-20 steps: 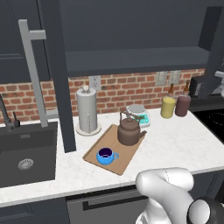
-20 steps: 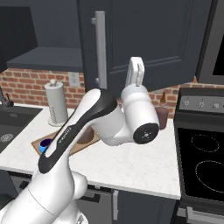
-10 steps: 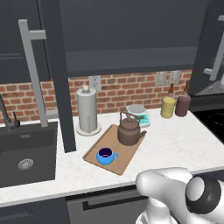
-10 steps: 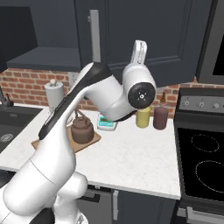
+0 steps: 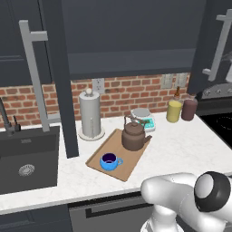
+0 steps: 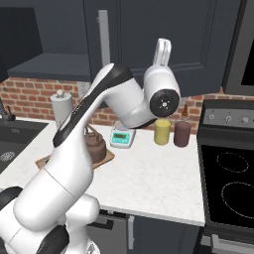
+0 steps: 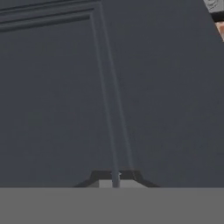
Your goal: Pick the kettle from the counter and place it on the tray. Then pick the mug from the cabinet and place it on the tray. Then close the cabinet doors.
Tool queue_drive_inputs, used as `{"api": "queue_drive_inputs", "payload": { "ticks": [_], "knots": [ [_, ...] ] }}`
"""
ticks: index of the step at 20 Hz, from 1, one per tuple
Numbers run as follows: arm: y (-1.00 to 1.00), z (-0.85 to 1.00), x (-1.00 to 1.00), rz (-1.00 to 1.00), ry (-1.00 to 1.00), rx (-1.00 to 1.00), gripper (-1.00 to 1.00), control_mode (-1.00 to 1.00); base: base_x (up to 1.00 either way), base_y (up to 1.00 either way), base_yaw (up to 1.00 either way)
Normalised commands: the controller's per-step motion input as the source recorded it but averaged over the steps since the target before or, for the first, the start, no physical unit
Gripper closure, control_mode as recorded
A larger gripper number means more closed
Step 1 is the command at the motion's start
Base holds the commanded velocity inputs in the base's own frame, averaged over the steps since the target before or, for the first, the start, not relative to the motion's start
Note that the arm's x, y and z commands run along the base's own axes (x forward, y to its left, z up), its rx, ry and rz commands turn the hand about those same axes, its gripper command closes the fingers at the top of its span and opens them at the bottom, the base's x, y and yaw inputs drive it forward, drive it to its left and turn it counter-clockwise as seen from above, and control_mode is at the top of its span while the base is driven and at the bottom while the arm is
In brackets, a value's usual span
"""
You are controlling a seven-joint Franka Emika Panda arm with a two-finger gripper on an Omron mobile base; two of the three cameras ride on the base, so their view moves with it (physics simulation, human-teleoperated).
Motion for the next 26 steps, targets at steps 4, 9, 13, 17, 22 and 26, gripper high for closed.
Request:
{"api": "queue_drive_inputs", "payload": {
  "ticks": [4, 9, 13, 17, 22, 26],
  "knots": [
    [0.02, 0.2, 0.43, -0.01, 0.0, 0.0, 1.0, -1.0, 0.0, 0.0, 0.0],
    [0.15, 0.29, 0.46, -0.03, 0.01, 0.0, 1.0, -1.0, 0.0, 0.0, 0.0],
    [0.26, 0.21, 0.45, -0.04, 0.0, 0.0, 1.0, -1.0, 0.0, 0.0, 0.0],
    [0.31, 0.22, 0.49, -0.03, 0.0, 0.0, 1.0, -1.0, 0.0, 0.0, 0.0],
    [0.44, 0.19, 0.49, -0.03, 0.0, 0.0, 1.0, -1.0, 0.0, 0.0, 0.0],
    [0.46, 0.17, 0.56, -0.03, 0.02, 0.0, 1.0, -1.0, 0.0, 0.0, 0.0]
  ]
}}
